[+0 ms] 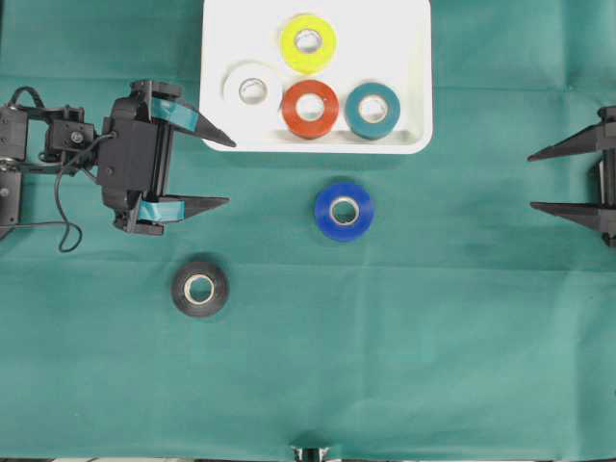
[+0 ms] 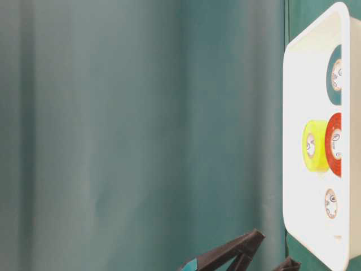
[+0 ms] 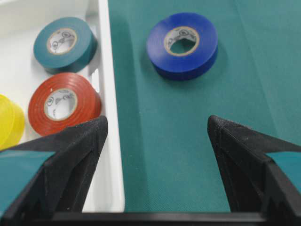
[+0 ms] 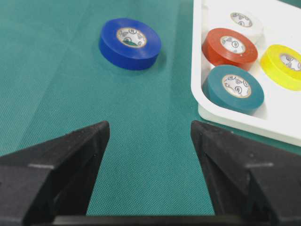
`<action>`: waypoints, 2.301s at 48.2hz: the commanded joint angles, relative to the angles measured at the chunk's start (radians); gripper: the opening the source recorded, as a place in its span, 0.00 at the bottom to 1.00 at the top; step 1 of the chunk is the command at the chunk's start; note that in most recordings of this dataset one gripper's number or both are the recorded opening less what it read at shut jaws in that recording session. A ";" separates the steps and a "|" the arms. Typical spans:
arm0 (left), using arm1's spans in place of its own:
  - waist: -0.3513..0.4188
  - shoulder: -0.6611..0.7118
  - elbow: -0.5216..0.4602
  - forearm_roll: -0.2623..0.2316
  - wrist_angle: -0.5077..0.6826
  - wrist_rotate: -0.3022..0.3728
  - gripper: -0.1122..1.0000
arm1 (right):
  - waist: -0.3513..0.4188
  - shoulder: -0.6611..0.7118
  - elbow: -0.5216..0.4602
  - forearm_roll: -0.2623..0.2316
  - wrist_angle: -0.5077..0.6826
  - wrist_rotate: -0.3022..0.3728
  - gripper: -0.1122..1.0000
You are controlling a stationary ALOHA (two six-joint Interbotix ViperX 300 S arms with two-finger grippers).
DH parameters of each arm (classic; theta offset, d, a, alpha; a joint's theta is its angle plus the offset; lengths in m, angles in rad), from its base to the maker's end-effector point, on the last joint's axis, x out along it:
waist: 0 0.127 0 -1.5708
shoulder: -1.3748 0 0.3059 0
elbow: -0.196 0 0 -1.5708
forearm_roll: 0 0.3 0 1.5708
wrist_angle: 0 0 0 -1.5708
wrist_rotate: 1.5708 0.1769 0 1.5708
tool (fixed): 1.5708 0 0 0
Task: Put the tape into the white case with the left arm.
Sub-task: 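Open the left gripper to release the teal roll and retract, then move the open left gripper over the blue tape roll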
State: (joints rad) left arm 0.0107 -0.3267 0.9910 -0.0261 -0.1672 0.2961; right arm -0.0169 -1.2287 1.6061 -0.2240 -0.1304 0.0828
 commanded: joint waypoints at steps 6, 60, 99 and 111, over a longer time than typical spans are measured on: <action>-0.003 -0.008 -0.012 -0.002 -0.009 -0.002 0.89 | -0.002 0.006 -0.009 0.000 -0.005 0.000 0.97; -0.094 0.245 -0.209 -0.002 -0.006 -0.012 0.89 | -0.002 0.006 -0.008 -0.002 -0.005 0.000 0.97; -0.130 0.529 -0.448 -0.002 0.020 -0.012 0.89 | -0.002 0.006 -0.008 -0.002 -0.005 0.000 0.97; -0.132 0.578 -0.500 -0.002 0.075 -0.012 0.89 | -0.002 0.008 -0.008 -0.002 -0.005 0.000 0.97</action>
State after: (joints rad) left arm -0.1181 0.2577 0.5262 -0.0261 -0.1028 0.2853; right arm -0.0169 -1.2272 1.6076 -0.2240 -0.1304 0.0828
